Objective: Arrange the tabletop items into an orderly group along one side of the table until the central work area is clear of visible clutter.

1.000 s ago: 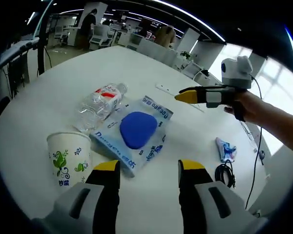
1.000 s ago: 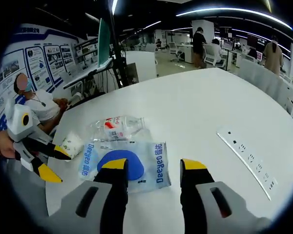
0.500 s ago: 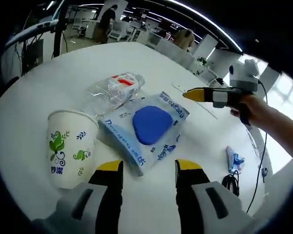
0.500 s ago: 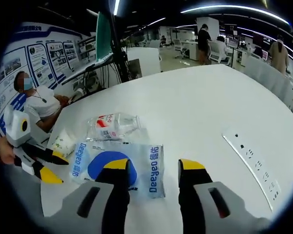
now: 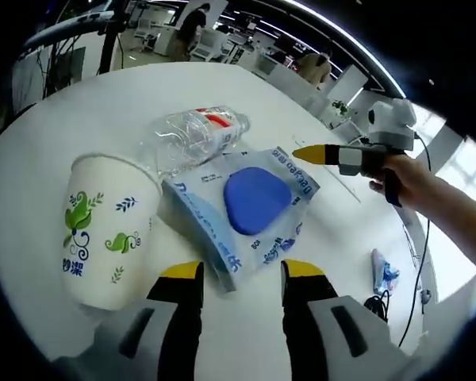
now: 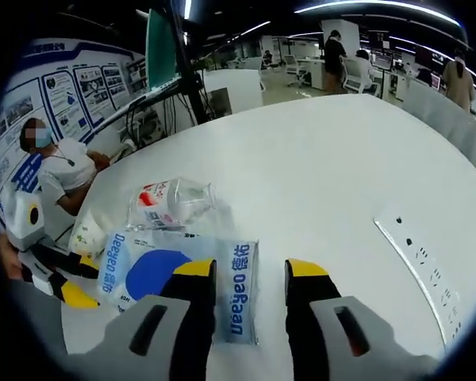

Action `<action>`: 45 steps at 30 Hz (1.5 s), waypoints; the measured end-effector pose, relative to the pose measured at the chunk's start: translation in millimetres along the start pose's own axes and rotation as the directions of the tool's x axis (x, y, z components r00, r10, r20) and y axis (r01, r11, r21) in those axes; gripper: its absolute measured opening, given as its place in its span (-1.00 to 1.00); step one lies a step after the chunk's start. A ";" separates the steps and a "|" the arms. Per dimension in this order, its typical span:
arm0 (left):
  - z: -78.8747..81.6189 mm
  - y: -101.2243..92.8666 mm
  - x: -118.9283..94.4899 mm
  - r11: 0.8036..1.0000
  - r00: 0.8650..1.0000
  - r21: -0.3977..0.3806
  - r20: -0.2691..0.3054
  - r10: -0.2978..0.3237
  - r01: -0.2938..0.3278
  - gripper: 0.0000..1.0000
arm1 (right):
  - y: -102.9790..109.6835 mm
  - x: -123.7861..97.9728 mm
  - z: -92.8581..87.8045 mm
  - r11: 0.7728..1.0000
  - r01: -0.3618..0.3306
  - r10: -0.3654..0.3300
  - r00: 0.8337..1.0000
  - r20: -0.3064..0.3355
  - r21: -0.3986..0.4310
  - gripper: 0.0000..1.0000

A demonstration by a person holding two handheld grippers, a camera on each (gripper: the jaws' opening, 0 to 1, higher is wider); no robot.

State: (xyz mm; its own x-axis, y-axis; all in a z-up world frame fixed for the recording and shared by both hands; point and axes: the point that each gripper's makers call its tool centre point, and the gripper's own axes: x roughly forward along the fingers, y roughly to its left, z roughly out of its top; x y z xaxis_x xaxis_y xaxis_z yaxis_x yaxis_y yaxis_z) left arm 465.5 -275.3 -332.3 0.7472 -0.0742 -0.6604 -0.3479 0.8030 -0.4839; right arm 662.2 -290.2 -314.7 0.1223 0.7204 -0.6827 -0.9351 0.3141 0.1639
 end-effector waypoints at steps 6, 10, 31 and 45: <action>-0.5 1.3 2.4 1.000 1.000 -0.005 -0.004 0.004 -0.004 -0.31 | 4.0 9.0 -1.5 1.000 -0.018 0.018 1.000 -0.016 0.017 -0.49; 1.0 1.5 3.5 1.000 1.000 -0.004 0.001 0.008 -0.008 -0.36 | 4.2 16.3 -0.9 0.999 -0.031 0.032 0.999 -0.022 0.020 -0.56; 0.9 10.4 12.9 0.999 0.998 -0.008 -0.017 0.052 -0.053 -0.88 | -2.1 14.2 -5.5 0.998 -0.036 0.037 0.999 -0.035 0.050 -1.00; 2.4 -2.3 7.3 1.000 1.000 0.001 -0.017 -0.001 0.001 -1.00 | -3.3 -11.5 -8.6 0.994 -0.016 0.017 1.000 -0.015 0.108 -1.00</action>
State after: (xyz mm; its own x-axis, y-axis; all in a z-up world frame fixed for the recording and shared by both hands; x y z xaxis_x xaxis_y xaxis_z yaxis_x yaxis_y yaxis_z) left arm 473.1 -276.3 -334.7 0.7379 -0.0849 -0.6695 -0.3467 0.8035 -0.4839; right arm 661.1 -304.9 -313.5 0.1011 0.7163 -0.6904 -0.8953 0.3681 0.2508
